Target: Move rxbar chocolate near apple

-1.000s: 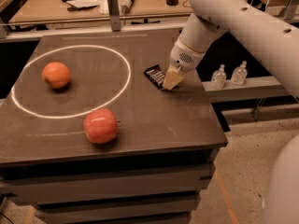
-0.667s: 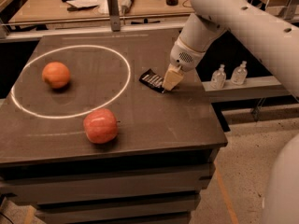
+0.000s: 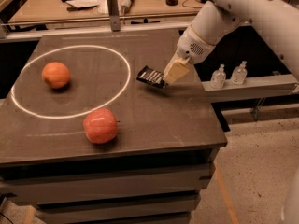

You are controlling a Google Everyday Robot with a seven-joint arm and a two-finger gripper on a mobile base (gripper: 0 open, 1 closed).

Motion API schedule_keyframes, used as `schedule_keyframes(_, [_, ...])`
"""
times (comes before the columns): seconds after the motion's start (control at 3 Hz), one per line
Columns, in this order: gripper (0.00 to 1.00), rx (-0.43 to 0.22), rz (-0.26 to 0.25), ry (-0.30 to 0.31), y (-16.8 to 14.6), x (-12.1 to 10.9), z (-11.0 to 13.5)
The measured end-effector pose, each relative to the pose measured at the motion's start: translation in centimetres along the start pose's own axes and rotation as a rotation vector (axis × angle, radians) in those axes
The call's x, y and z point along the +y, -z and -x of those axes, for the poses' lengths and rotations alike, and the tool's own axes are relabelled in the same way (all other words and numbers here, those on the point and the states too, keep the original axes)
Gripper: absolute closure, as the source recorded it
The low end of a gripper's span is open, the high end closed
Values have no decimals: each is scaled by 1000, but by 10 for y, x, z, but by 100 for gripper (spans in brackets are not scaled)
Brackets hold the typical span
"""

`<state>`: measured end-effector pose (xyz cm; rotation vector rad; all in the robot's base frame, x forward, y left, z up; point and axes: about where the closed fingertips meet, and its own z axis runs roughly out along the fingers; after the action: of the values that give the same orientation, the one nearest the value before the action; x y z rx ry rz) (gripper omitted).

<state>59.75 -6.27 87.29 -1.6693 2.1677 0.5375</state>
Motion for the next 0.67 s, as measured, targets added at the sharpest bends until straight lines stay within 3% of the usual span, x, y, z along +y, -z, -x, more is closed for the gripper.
schedule_keyframes(0.33, [100,-115,15,59,27,8,12])
schedule_keyframes(0.67, [100,-178,27,97,41,14,17])
